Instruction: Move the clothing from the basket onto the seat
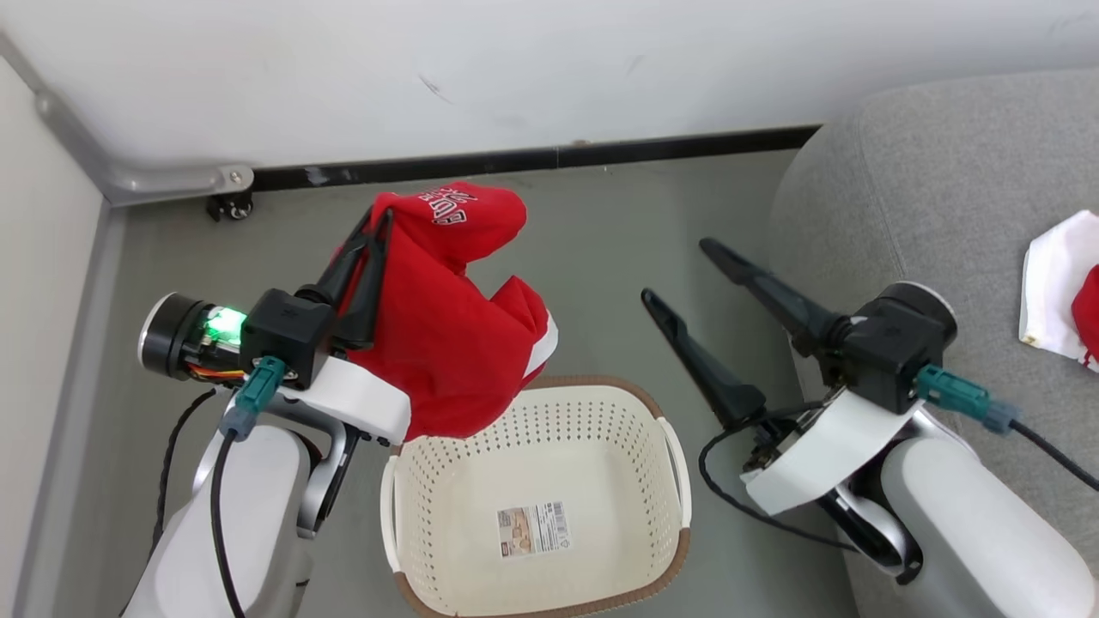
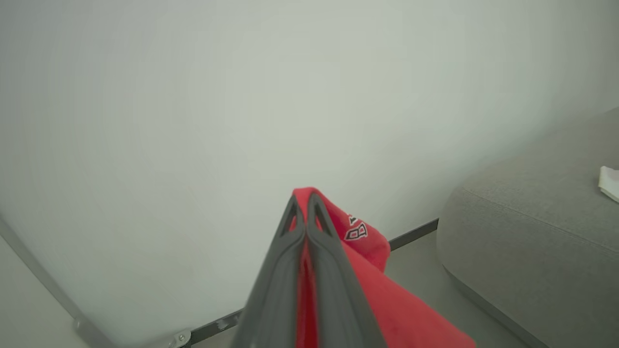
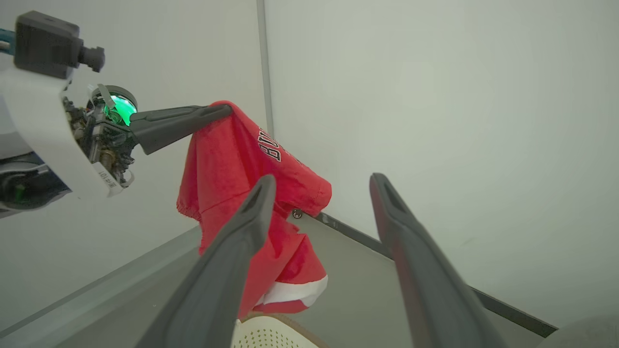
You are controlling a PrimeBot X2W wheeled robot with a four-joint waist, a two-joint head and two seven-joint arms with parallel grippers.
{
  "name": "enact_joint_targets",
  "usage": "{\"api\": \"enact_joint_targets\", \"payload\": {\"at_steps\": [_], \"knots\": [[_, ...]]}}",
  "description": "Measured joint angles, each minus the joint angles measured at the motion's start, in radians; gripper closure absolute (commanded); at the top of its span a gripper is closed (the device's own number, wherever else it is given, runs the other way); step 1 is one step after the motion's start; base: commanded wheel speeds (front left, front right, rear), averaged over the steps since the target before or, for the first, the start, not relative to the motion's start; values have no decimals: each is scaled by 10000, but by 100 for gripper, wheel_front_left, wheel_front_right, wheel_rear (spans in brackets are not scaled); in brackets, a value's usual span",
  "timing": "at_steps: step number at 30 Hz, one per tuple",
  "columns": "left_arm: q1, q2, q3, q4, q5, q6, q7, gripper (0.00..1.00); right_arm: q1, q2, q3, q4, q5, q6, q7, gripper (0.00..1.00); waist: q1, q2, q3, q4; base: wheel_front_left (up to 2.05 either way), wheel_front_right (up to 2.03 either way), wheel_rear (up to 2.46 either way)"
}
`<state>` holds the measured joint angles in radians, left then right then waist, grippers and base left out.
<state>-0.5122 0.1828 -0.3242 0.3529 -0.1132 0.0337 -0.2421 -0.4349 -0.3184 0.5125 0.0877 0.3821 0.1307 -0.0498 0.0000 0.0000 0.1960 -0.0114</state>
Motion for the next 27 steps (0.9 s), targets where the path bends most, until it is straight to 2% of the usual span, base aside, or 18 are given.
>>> {"api": "enact_joint_targets", "payload": {"at_steps": [6,14,27], "knots": [[12,15,-249,-119,-50,-418,31,100,-339,-548,918,-224,573,0,554,0,0,0,-443,109,0,0,0],[14,15,-343,-357,-186,-759,44,100,-793,-1325,1760,-295,1290,0,1266,0,0,0,-971,232,0,0,0],[39,8,-780,-838,-520,-1183,240,100,-1094,-2013,2792,-428,2713,0,2188,0,0,1,-1651,460,0,0,0]]}}
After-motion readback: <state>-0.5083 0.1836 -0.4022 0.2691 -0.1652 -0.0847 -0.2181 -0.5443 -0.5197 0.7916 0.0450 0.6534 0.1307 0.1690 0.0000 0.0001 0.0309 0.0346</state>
